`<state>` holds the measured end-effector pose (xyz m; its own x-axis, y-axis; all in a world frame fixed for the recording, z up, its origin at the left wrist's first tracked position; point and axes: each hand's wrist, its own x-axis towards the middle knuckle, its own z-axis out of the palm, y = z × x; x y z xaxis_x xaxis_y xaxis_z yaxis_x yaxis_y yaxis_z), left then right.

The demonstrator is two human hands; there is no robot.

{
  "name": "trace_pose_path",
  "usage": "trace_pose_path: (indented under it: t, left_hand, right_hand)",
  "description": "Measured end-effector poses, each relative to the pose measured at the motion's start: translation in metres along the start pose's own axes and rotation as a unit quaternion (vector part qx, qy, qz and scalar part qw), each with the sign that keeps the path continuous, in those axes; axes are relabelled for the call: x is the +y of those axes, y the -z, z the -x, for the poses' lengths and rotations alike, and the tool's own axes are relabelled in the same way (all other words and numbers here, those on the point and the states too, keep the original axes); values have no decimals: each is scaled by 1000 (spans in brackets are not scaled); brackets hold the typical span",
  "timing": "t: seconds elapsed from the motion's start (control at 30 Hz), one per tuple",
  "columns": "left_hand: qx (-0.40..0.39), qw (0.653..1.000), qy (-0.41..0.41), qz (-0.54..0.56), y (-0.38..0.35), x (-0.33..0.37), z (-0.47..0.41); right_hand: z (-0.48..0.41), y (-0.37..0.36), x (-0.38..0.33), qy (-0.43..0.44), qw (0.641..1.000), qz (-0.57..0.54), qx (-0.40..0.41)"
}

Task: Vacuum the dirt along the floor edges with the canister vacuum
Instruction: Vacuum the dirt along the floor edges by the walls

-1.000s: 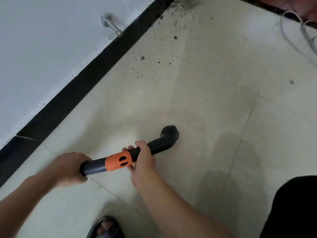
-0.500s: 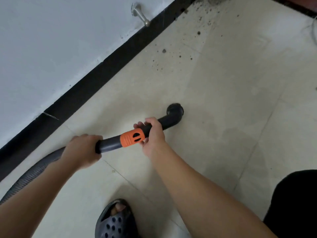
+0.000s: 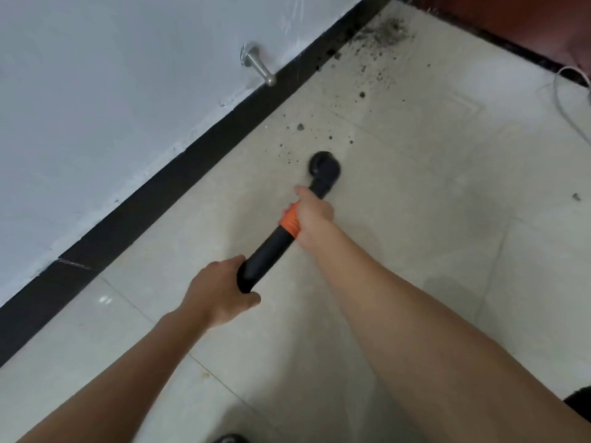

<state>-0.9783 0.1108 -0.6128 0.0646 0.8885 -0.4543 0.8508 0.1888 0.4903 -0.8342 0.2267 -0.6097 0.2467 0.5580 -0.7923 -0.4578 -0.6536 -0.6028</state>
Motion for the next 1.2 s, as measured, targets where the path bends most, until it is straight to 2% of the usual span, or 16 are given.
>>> trace_pose_path:
  t: [0.1,0.2,0.3,0.4,0.47,0.6,0.7,0.8,0.93,1.0,1.07,1.2]
  left_hand:
    - [-10,991,83,106,7,-24,15]
    - [2,980,121,160,8,-40,24]
    - [-1,991,79,107,6,-30,11]
    - [-17,1000,-1,12,3,-2,-15]
    - [-2,999,-18,-29,2,12,-28]
    - [67,997,49,10,7,8,-30]
    - [82,993,87,17,15,-6,-30]
    - [55,997,30,-45,14,-5,-34]
    - [-3,990,-82,-116,-2,35,-58]
    - [-10,984,-118,-134,-9,60,-76]
    - [-10,983,-127,-134,-10,79,-92]
    - [15,991,-96,-87,-6,88,-107]
  right_hand:
    - [12,-49,28,-3,992,107,-62]
    - [22,-66,43,-39,988,94,-119]
    - [21,-41,40,-63,990,13,-128]
    - [11,-8,31,-18,997,-57,-49]
    - [4,-4,21,2,998,-68,-11]
    - [6,-47,5,-9,994,42,-103]
    - [9,-69,11,-18,986,83,-144]
    - [3,-43,17,-22,993,14,-113]
    - [-20,15,0,24,994,-105,5]
    - [-32,33,-18,42,990,-132,39]
    - [-43,40,-39,50,990,-123,46]
    - [-55,21,-67,44,998,-49,7]
